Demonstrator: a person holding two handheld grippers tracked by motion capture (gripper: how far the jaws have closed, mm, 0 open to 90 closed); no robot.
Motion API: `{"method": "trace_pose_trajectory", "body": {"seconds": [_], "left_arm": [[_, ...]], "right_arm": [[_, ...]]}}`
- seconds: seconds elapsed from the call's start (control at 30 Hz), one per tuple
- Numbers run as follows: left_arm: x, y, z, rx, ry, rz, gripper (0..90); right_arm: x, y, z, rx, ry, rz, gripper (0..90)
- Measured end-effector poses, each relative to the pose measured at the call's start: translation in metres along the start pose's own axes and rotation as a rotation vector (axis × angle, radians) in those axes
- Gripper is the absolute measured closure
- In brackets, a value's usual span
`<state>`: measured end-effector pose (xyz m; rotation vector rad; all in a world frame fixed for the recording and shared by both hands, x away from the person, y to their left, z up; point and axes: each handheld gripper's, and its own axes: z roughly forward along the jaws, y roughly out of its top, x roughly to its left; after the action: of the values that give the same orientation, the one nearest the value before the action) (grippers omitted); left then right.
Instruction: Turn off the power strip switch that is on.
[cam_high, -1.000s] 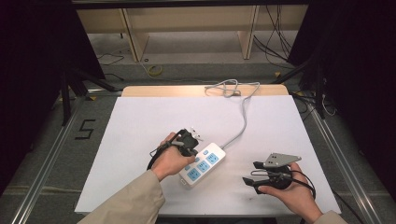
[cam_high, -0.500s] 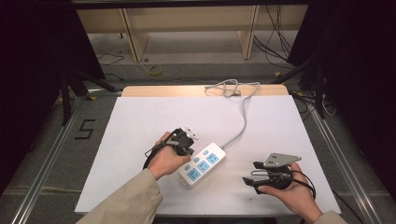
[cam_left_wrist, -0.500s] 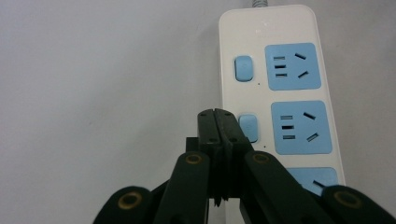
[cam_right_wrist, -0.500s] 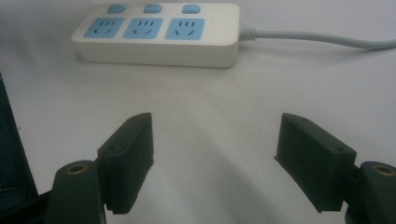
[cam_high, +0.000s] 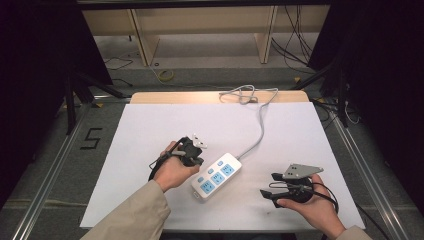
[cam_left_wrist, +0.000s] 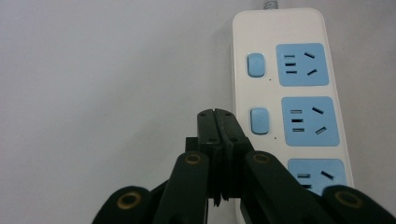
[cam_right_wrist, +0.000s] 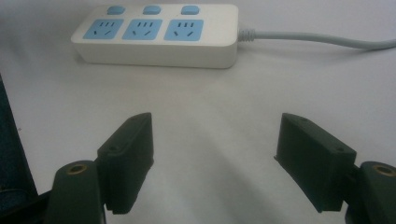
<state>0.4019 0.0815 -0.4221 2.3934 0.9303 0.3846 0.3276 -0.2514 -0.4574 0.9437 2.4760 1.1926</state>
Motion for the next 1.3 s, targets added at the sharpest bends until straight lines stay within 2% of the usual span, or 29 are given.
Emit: {"method": "trace_pose_trajectory", "body": {"seconds": [0.23, 0.8, 1.3], "left_arm": [[0.004, -0.003, -0.003, -0.008, 0.004, -0.012, 88.1], [0.014, -0.010, -0.009, -0.047, 0.009, -0.048, 80.0], [0.027, -0.020, -0.014, -0.077, 0.023, -0.088, 68.6]], "right_arm": [[0.000, 0.000, 0.000, 0.000, 0.000, 0.001, 28.0], [-0.001, 0.000, -0.001, -0.004, 0.000, 0.003, 28.0], [-0.001, 0.000, -0.001, -0.005, -0.001, 0.004, 27.9]]}}
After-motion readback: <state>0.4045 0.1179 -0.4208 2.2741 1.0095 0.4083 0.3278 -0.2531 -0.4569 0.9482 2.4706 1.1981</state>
